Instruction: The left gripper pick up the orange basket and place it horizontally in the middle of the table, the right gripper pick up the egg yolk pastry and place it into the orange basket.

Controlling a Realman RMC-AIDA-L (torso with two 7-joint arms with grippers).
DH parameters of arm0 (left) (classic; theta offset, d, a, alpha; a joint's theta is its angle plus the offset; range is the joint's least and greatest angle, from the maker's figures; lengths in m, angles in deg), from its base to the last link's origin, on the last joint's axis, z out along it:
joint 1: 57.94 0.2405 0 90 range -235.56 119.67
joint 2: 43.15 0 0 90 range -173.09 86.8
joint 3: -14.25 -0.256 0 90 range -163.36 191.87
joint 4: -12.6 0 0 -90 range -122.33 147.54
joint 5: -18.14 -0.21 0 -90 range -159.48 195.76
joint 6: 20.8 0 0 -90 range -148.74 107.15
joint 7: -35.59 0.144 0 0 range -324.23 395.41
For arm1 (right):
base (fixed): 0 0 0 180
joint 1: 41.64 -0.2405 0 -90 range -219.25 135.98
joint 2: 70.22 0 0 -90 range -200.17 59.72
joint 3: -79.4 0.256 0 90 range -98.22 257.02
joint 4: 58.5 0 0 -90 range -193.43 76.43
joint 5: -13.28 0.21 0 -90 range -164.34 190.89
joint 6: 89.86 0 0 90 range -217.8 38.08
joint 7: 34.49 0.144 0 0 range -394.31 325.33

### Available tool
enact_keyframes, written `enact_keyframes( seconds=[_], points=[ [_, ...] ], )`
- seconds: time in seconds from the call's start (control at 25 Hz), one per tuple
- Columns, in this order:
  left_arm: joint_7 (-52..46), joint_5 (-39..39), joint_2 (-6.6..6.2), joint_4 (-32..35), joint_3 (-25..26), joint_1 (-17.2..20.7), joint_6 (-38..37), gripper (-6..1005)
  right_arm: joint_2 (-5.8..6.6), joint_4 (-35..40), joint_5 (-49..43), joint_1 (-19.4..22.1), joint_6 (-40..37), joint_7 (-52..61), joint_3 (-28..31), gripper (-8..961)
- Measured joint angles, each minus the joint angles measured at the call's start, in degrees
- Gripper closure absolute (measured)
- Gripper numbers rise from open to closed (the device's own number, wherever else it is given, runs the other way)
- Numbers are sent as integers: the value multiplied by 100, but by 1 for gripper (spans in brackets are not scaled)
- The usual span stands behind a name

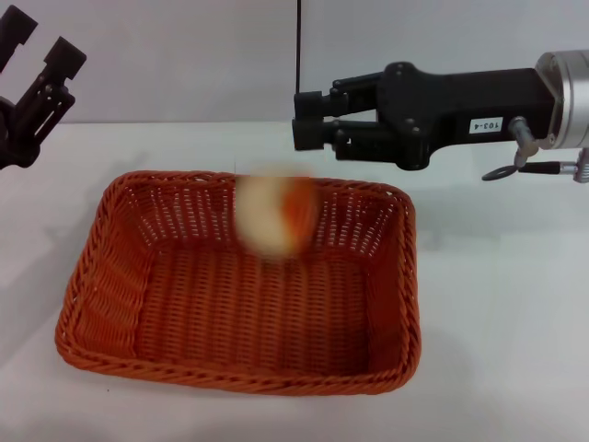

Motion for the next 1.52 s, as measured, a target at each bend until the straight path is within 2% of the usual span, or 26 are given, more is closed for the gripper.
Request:
enact_keyframes(
  seconds=[0.28,0.4,0.56,0.64,0.68,0.76,0.8,0.84,0.88,1.0,1.08,1.2,1.52],
  points=[
    [5,-5,-6,-33,0,15,0,243,39,34,-2,108,31,-5,88,493],
    [15,0,-7,-37,2,32,3,243,22,42,4,248,47,-327,378,355],
    [16,5,-15,-38,56,46,-3,242,-50,61,43,424,160,-797,789,342],
    [17,8,-16,-38,131,61,-1,242,-105,-50,207,612,655,-1280,1287,336],
    [17,9,-16,-38,209,69,5,242,-105,-50,207,612,655,-1280,1287,332],
    [18,11,-17,-38,354,88,7,242,-109,-318,509,720,993,-1695,1575,326],
    [18,12,-19,-37,438,105,12,242,-96,-699,931,805,1223,-2344,1856,327],
    [18,12,-19,-37,438,105,12,242,-96,-699,931,805,1223,-2344,1856,328],
    [30,14,-23,-33,657,150,25,242,-91,-858,1139,842,1295,-2676,1984,330],
    [84,15,-24,-33,897,204,29,243,-94,-1374,1835,952,1360,-3714,2402,332],
    [152,15,-24,-36,1058,243,31,243,-95,-1504,2031,971,1358,-3962,2459,332],
    [202,15,-23,-37,1106,251,33,243,-94,-2058,2824,1011,1319,-4901,2540,332],
    [715,22,-18,-234,1506,238,89,243,-97,-2662,3734,1022,1326,-5759,2545,331]
  ],
)
